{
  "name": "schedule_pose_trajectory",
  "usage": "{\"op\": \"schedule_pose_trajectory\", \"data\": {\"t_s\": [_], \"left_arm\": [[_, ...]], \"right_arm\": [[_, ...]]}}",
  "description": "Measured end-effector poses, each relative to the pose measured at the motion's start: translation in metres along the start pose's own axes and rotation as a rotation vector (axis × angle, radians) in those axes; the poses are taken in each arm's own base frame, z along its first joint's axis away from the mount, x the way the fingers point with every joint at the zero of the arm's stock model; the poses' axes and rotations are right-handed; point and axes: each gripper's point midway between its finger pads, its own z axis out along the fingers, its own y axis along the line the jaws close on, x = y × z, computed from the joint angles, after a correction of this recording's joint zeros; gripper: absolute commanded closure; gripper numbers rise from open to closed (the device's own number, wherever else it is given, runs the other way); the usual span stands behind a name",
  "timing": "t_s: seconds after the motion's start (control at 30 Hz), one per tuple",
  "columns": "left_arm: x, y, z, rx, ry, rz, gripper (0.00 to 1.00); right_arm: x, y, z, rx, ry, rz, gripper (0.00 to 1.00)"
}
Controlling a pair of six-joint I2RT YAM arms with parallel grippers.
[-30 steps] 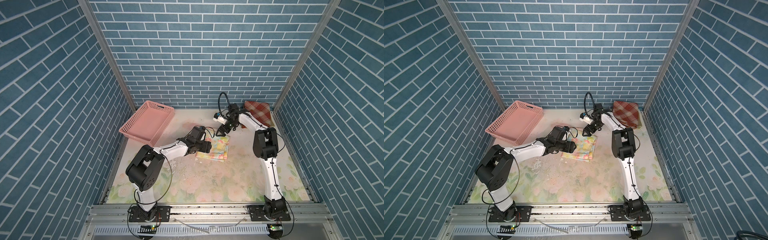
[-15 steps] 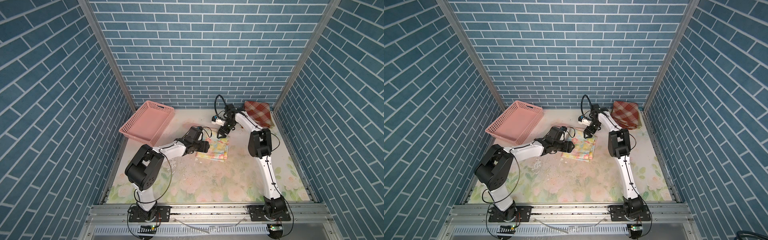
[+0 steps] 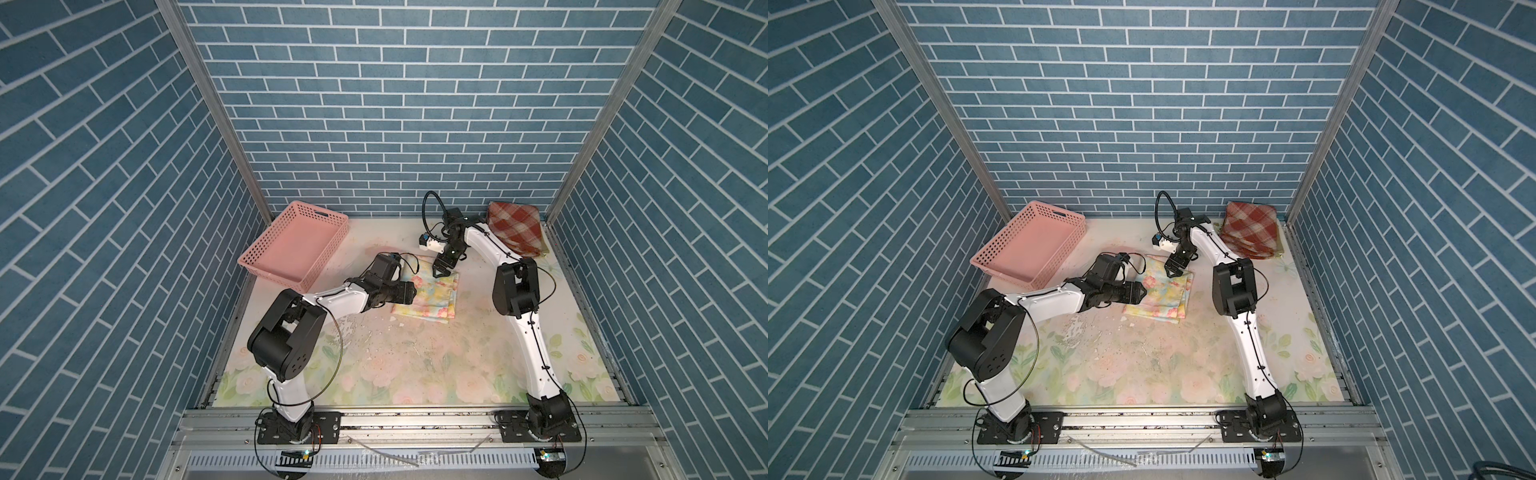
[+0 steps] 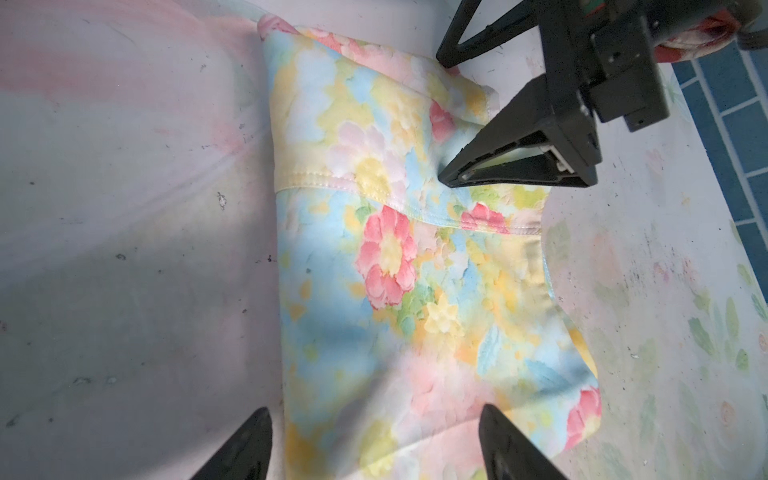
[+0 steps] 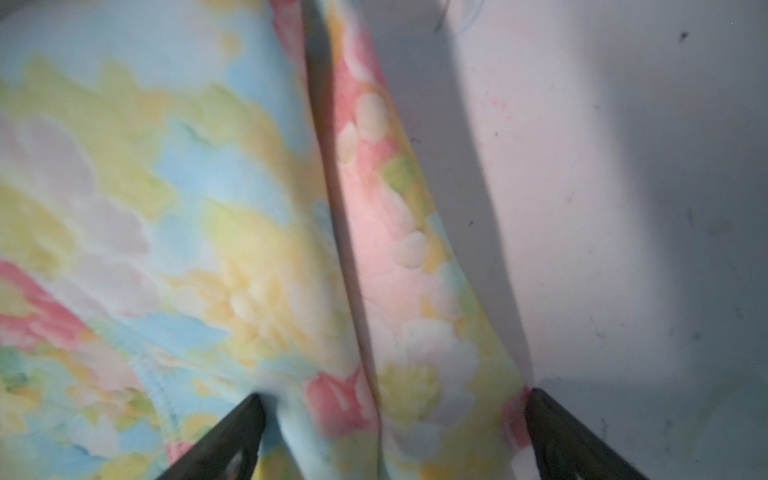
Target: Fold and stack the skirts
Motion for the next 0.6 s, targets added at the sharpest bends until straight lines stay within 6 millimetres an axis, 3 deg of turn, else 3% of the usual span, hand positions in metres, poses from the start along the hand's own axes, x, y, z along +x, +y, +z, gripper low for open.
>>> {"op": "schedule_pose_trajectory", "data": {"t_s": [0.37,0.6], "left_arm": [[-0.002,-0.004,0.000,0.029,-0.006,-0.019,0.21],[-0.003,-0.007,0.000,0.046,-0.006,-0.029,0.23]], "right_arm": [[-0.012,-0.018,0.000,0.089,-0.034,-0.025,0.01],[-0.014,-0.013,0.002,0.072,-0.053,-0.022,0.03]]}}
